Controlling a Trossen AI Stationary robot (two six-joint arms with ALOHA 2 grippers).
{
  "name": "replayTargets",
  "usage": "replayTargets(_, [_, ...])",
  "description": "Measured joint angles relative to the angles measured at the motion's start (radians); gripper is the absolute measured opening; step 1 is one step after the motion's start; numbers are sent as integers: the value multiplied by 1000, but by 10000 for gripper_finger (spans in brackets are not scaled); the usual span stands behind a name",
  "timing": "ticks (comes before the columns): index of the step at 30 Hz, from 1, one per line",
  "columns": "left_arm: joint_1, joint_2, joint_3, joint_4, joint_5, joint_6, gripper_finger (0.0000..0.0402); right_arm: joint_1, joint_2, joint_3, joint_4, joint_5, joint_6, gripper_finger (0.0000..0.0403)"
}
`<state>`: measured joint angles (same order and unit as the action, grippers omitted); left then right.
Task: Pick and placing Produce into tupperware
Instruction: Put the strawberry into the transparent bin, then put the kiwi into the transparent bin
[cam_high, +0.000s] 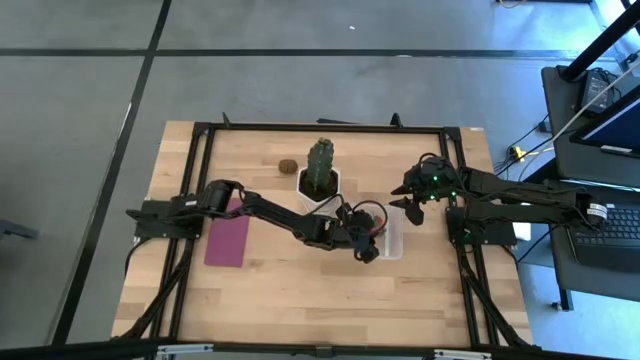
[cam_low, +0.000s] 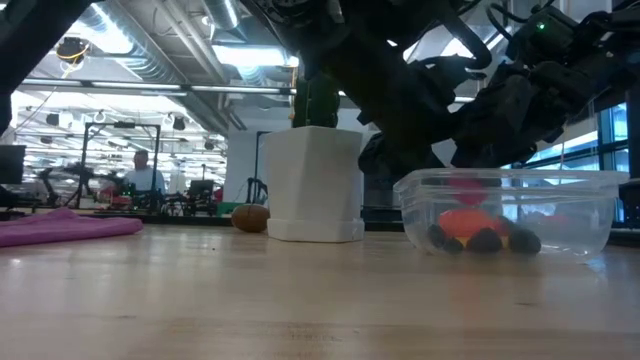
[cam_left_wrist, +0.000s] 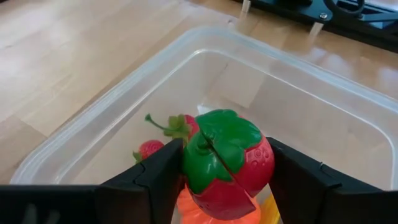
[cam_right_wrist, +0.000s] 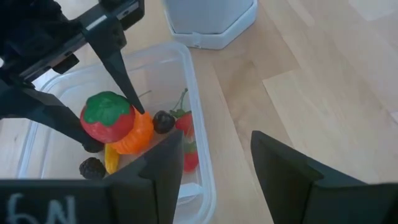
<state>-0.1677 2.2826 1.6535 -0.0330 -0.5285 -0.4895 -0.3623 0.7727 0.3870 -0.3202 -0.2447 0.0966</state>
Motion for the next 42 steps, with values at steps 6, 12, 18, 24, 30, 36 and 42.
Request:
replayTargets(6, [0, 0, 0, 0, 0, 1, 208, 0, 0, 0, 0, 0, 0, 188])
replayTargets(12, [0, 0, 0, 0, -1, 2, 210, 0, 0, 0, 0, 0, 0, 188])
replayTargets(18, [3, -2, 0, 2, -1, 10, 226, 0, 0, 0, 0, 0, 0, 188])
replayTargets(24, [11, -4, 0, 102, 91, 135, 256, 0, 0, 0, 0, 0, 0, 188])
replayTargets(30, [18, -26, 1, 93, 152, 186, 272, 0, 0, 0, -13, 0, 0, 188])
replayTargets(36, [15, -155, 4, -112, 219, 238, 273, 0, 0, 0, -15, 0, 0, 188])
replayTargets(42, [-12, -322, 3, -478, 228, 238, 273, 0, 0, 0, -17, 0, 0, 188])
